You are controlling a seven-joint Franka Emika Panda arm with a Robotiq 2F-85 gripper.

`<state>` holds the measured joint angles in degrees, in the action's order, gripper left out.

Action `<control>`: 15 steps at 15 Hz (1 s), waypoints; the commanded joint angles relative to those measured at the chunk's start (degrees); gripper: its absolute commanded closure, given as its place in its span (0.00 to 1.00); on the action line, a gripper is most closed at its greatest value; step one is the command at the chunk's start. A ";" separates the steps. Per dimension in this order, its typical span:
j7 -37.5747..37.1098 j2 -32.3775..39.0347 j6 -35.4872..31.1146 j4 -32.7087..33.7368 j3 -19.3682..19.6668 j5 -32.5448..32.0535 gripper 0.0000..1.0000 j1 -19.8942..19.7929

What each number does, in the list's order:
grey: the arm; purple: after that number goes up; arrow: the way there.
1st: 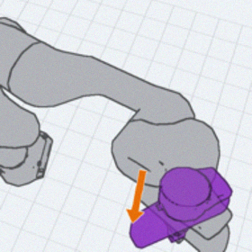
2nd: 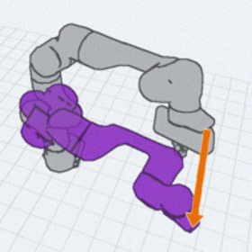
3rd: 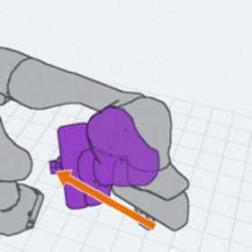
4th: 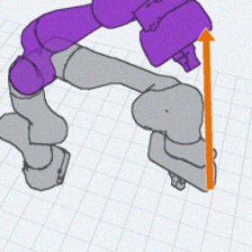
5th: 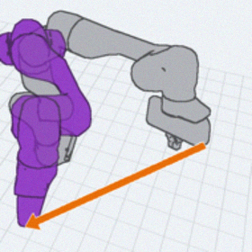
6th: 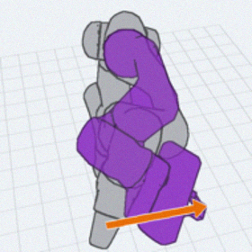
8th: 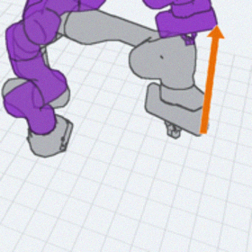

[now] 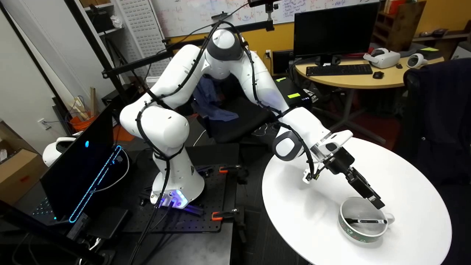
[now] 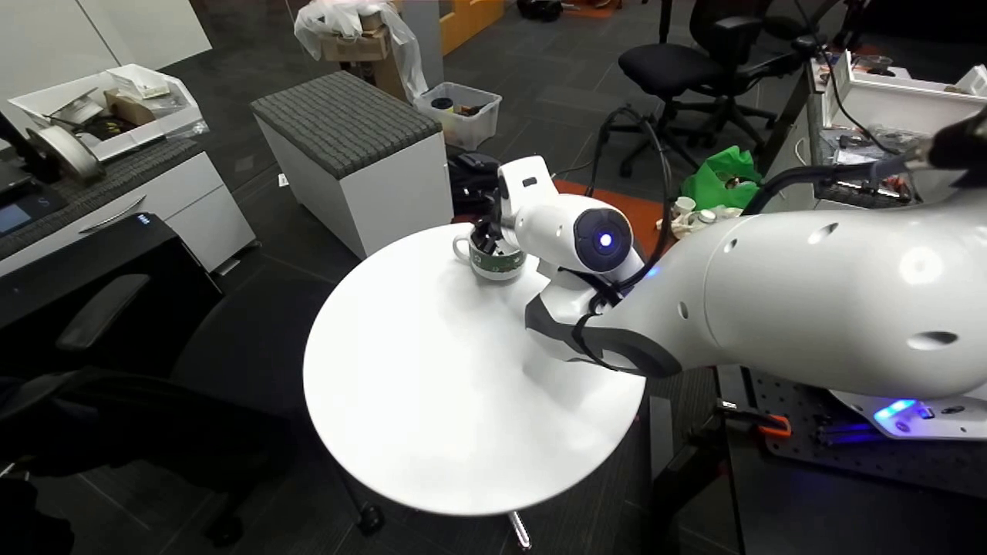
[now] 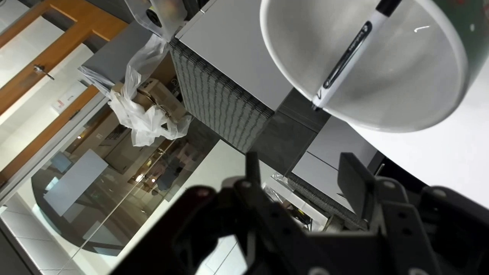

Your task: Pick up small brush from the table and put it on the mug cup.

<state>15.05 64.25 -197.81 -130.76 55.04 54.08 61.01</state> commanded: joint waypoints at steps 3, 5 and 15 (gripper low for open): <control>-1.29 1.04 -0.04 -0.64 1.64 0.97 0.01 2.42; -0.80 0.17 -0.03 -1.61 2.31 0.91 0.00 3.35; 0.18 -2.78 -0.02 -6.63 9.24 -0.63 0.00 8.70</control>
<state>15.04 64.23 -197.81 -135.49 61.93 54.43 67.23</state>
